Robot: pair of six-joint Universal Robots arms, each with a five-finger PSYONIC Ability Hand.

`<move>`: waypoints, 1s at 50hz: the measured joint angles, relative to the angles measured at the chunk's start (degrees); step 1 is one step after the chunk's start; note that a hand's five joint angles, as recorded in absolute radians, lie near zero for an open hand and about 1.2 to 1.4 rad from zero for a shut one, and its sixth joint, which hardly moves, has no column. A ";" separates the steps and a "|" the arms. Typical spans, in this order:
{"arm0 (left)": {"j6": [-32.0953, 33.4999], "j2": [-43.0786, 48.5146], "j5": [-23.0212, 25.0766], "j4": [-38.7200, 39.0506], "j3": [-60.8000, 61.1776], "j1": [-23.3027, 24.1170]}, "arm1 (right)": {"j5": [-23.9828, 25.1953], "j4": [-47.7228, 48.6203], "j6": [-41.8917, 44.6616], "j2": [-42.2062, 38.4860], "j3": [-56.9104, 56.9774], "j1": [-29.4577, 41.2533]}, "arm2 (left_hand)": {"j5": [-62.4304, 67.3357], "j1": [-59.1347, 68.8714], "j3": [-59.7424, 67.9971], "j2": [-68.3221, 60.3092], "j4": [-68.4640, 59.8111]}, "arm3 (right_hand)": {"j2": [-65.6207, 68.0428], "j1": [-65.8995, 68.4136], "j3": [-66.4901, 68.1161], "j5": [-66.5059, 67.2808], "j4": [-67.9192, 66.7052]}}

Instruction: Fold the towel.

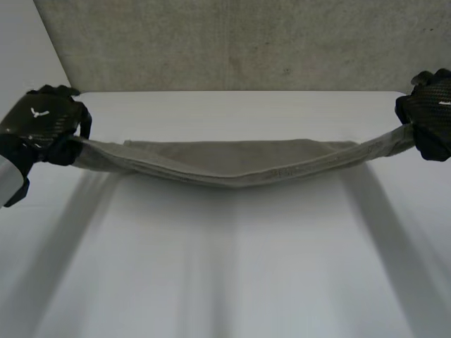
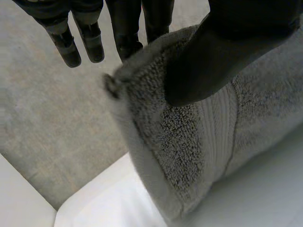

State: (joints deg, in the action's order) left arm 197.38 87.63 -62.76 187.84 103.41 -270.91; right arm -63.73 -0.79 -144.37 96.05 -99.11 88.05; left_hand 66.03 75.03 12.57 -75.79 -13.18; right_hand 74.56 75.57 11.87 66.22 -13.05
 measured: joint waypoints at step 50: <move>1.15 43.49 -7.54 4.72 -35.29 8.60 | -5.95 23.25 4.80 -46.91 26.62 9.37 | 0.00 0.01 0.00 0.00 0.00 | 0.25 0.02 0.00 0.05 0.00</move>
State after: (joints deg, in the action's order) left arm 198.54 131.13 -70.29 192.56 68.12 -262.31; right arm -69.68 22.46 -139.57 49.14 -72.49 97.42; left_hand 66.03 75.03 12.57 -75.79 -13.18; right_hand 74.81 75.60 11.87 66.27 -13.05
